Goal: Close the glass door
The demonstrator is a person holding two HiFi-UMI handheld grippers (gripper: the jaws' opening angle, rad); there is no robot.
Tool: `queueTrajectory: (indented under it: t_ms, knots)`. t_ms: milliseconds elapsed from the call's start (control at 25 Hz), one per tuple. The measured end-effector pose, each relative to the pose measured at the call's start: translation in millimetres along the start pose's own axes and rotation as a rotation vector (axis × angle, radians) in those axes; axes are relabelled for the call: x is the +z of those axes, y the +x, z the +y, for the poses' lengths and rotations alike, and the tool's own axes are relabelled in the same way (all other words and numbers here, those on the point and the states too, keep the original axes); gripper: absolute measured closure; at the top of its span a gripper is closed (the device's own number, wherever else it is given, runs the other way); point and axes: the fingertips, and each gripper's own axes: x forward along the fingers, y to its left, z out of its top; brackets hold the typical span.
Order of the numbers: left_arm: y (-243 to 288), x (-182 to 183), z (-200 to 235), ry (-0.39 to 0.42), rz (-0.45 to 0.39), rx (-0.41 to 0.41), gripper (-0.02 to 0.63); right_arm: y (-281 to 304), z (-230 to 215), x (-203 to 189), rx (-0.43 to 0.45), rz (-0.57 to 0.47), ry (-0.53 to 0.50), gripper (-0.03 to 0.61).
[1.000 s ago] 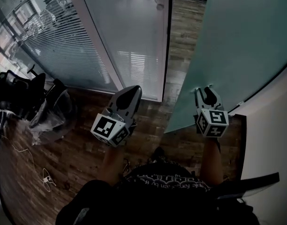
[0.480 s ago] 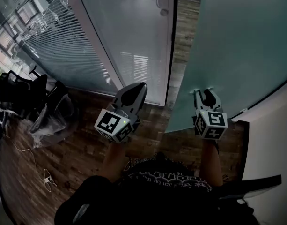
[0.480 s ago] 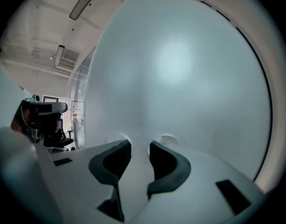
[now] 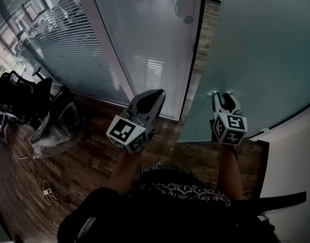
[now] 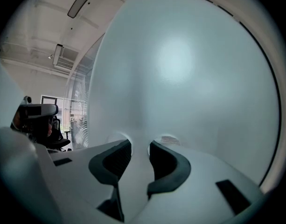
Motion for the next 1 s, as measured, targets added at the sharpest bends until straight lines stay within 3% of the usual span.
queueTrajectory:
  t_ms: [280, 520, 1000]
  knots:
    - [26.7, 9.1, 46.9, -0.017, -0.044, 0.048, 0.618, 36.7, -7.8, 0.5, -0.011, 0.005, 0.005, 0.456]
    - [69.4, 3.5, 84.3, -0.058, -0.075, 0.026, 0.618, 74.8, -18.2, 10.3, -0.027, 0.012, 0.002, 0.456]
    - [129.8, -4.0, 122.1, -0.041, -0.064, -0.01, 0.618, 141.4, -43.3, 27.0, -0.072, 0.006, 0.019, 0.456]
